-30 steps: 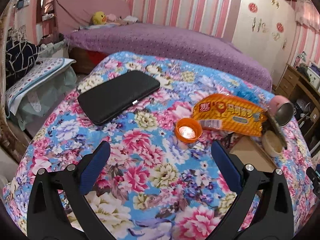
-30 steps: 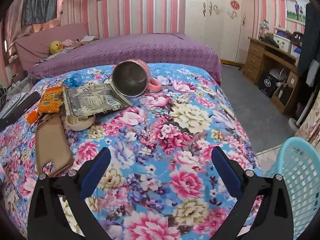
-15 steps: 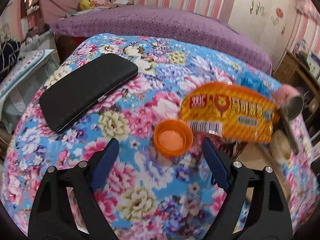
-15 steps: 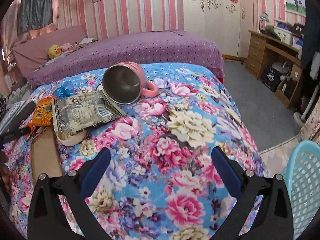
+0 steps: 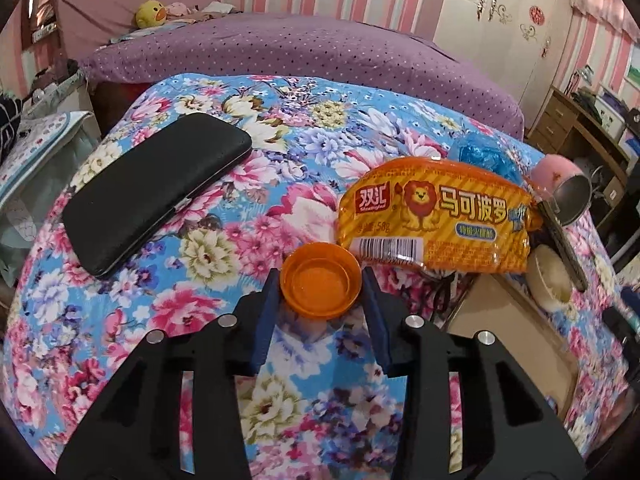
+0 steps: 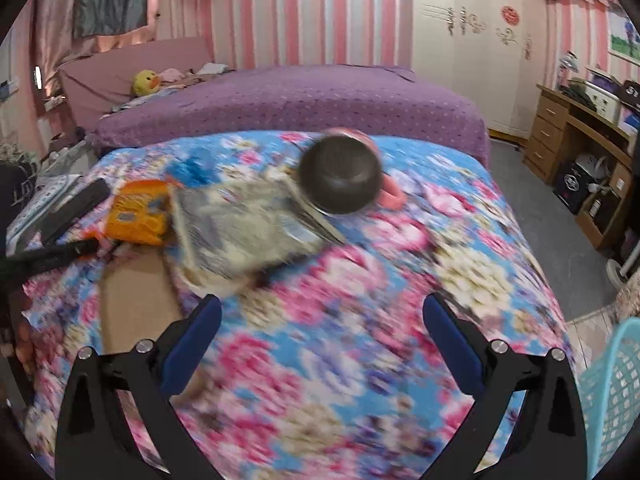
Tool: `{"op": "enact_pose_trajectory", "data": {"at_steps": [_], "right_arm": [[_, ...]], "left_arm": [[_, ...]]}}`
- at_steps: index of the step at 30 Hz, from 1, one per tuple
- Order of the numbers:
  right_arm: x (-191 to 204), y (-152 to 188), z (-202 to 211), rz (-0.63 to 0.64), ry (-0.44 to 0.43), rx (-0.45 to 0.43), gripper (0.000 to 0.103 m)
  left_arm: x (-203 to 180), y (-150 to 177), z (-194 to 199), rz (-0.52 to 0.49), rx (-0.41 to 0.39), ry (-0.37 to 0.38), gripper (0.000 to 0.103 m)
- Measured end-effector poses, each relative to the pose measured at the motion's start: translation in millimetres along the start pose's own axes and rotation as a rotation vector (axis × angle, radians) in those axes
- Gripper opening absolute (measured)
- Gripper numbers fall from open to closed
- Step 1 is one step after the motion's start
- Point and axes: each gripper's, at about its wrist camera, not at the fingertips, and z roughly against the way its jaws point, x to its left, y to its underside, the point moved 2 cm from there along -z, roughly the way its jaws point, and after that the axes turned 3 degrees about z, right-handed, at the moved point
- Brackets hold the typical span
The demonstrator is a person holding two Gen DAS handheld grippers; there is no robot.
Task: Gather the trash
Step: 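Grasp the orange cup with the left tool while the right tool grasps the grey printed packet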
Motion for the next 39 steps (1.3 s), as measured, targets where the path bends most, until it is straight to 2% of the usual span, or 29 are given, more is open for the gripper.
{"op": "enact_pose_trajectory", "data": {"at_steps": [3,6,8,10,12,16,18,22,28,33,39], "right_arm": [[23,-15,-3,0.031,-0.031,-0.020,0.098],[45,-20,-16,0.077,-0.044,-0.004,0.098],[58,-21,-27,0.118,-0.031,0.013,0.093],[64,-25,-37,0.162,0.010,0.023,0.070],[63,-29,-46,0.173,0.024,0.041,0.062],[53,-36,-47,0.166,0.022,0.031,0.033],[48,-38,-40,0.176,0.014,0.017,0.030],[39,-41,-30,0.185,-0.028,-0.003,0.016],[19,-47,3,0.175,-0.073,-0.065,0.005],[5,-44,34,0.156,-0.092,-0.098,0.005],[-13,-21,73,0.135,-0.078,-0.115,0.005]], "left_arm": [[5,4,6,-0.003,-0.003,-0.035,0.039],[13,8,14,0.024,-0.003,-0.043,0.039],[14,10,19,0.029,-0.009,-0.046,0.039],[16,11,25,0.035,-0.019,-0.050,0.039],[16,12,30,0.038,-0.029,-0.053,0.039],[14,12,38,0.042,-0.052,-0.057,0.039],[12,12,41,0.040,-0.063,-0.054,0.039],[4,13,46,0.029,-0.074,-0.055,0.039],[-13,13,57,-0.005,-0.080,-0.053,0.039],[-26,12,79,-0.012,-0.113,-0.020,0.039],[-45,22,98,-0.029,-0.127,-0.006,0.039]]}}
